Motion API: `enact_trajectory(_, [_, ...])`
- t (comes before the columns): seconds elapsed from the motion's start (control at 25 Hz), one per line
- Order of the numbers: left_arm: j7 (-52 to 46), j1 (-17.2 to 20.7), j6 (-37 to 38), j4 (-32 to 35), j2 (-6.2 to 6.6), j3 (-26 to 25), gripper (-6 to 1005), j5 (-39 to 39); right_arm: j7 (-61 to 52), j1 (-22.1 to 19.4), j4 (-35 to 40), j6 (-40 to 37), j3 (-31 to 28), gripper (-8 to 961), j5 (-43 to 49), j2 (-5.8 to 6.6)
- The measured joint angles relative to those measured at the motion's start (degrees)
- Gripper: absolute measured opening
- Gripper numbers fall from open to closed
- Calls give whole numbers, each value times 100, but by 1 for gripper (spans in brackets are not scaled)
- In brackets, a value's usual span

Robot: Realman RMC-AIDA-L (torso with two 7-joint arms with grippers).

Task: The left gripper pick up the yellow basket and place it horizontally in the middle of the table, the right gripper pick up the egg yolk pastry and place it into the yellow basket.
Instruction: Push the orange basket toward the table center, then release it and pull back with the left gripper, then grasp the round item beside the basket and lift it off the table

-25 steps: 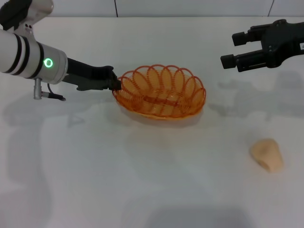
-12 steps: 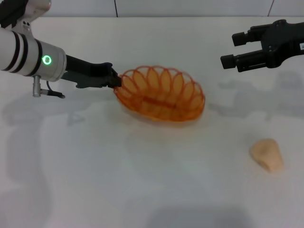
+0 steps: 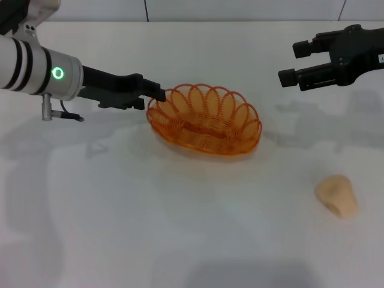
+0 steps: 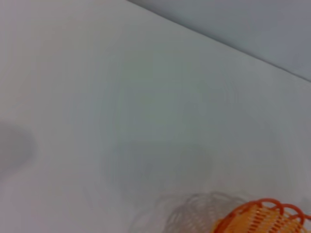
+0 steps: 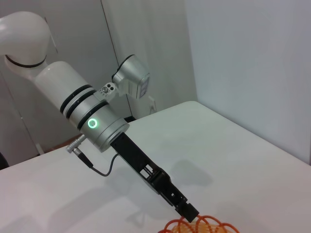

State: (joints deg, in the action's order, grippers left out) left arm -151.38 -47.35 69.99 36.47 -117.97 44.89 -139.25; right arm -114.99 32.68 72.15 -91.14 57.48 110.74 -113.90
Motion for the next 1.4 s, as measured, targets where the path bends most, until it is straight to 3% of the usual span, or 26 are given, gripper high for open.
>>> enact_trajectory(0.32, [40, 384, -2, 509, 171, -18, 748, 70, -23, -29, -7, 51, -16, 744, 36, -1])
enact_trajectory(0.52, [355, 708, 111, 1086, 365, -19, 829, 424, -54, -42, -9, 48, -20, 744, 164, -12])
enact_trajectory(0.68, [911, 705, 432, 1201, 550, -26, 893, 688, -208, -37, 18, 5, -4, 744, 479, -19])
enact_trajectory(1.0, [2531, 561, 1735, 1470, 705, -14, 893, 1097, -612, -12, 313, -301, 36, 743, 928, -44])
enact_trajectory(1.16, [2912, 542, 2071, 1502, 815, -19, 893, 1099, -941, -18, 587, -443, 43, 743, 1352, -109])
enact_trajectory(1.4, [3379, 529, 2883, 1599, 869, 128, 892, 938, -1362, -52, 729, -511, 100, 742, 1651, -124])
